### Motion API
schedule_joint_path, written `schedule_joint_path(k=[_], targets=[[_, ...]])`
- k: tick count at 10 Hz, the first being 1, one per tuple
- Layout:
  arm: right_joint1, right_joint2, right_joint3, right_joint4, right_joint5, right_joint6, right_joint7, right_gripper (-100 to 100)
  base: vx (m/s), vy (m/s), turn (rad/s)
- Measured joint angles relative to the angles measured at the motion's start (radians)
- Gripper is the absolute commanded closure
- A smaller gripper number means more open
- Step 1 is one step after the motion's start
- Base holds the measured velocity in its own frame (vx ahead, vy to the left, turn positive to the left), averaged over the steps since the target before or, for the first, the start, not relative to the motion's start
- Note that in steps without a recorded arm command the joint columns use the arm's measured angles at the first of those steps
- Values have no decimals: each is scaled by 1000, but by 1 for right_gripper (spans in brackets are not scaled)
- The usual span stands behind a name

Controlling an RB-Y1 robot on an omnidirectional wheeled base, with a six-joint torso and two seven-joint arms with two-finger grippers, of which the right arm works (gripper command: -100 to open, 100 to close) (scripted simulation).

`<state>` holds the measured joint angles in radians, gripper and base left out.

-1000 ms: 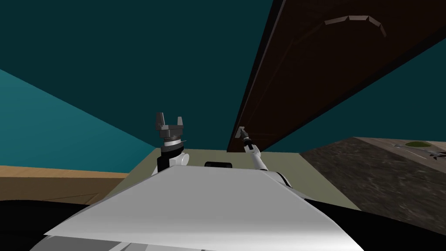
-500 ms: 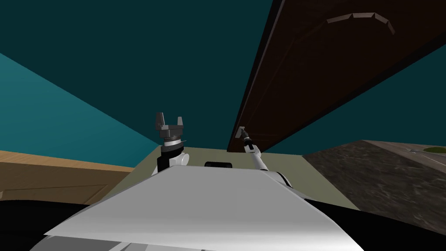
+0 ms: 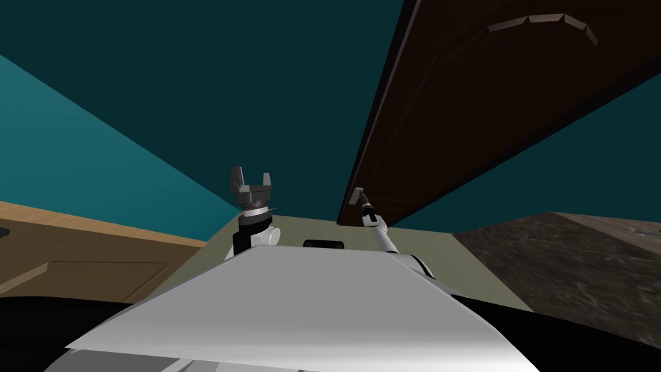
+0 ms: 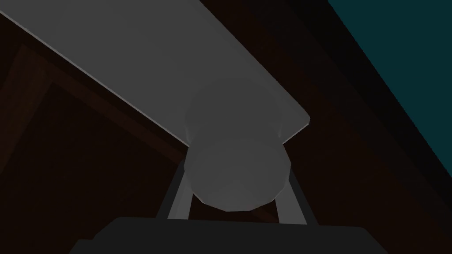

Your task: Pull the door open

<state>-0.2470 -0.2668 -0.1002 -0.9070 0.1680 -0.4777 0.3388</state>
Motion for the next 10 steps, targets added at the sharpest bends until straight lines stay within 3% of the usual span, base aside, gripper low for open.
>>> schedule_joint_path(k=[10], targets=[[-3, -20, 26, 16, -173, -3, -239, 100, -46, -34, 69]])
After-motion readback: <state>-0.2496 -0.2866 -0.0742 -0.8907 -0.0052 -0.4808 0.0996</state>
